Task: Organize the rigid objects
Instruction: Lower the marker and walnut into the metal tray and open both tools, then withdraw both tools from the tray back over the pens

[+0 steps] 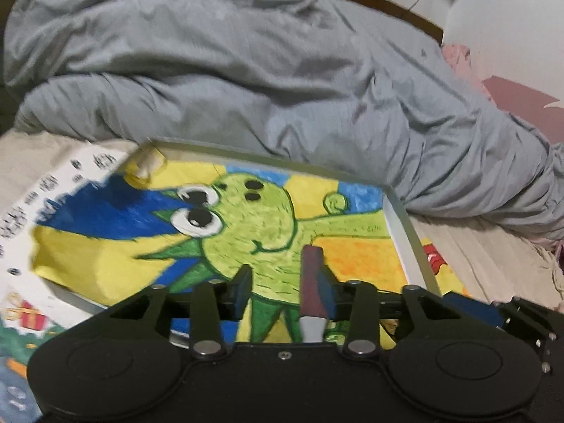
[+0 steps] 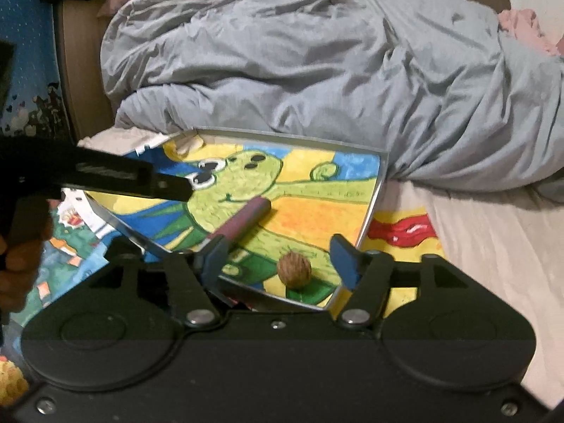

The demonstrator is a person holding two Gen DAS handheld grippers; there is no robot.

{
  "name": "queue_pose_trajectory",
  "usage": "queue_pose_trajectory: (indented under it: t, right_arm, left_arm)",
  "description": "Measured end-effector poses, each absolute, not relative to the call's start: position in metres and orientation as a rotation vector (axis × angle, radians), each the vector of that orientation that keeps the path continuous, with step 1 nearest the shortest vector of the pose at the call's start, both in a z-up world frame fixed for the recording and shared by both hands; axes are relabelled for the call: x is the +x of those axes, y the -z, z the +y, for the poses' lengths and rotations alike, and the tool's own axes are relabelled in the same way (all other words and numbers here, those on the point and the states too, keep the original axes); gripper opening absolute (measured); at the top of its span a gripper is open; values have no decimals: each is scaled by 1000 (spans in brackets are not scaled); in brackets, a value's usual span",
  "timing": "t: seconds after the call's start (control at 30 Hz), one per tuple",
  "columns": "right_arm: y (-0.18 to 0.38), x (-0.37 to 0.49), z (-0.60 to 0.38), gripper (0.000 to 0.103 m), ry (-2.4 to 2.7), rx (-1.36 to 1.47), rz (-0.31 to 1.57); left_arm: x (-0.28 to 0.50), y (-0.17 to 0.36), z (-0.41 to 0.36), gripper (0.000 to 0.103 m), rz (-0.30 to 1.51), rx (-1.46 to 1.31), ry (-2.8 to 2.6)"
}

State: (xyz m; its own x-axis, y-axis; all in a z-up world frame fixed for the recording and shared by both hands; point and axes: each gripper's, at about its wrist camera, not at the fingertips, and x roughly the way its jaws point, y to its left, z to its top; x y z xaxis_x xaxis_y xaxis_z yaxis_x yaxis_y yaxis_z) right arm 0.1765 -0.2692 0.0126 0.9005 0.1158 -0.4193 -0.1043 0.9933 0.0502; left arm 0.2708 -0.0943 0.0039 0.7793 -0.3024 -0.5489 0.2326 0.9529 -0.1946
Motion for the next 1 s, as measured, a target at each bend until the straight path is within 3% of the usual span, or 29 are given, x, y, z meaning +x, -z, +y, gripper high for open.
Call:
queue_pose_trajectory:
  t: [0.17,0.23,0.53,1.0]
  right_arm:
    - [-32,152,-273,93,-93,69,378]
    - [-39,137,-273,102,-79,78,350]
    - [-51,62,-268,102,-35,114,260]
    - [-49,-45,-267,103,80,198,238]
  left_arm:
    - [228,-27,-72,78,505,-122,215]
    - [206,-33,-67,84,456,-109,158]
    - [114,-46,-51,96,381,-112,90]
    - [14,-46,-36,102,314,-85,89]
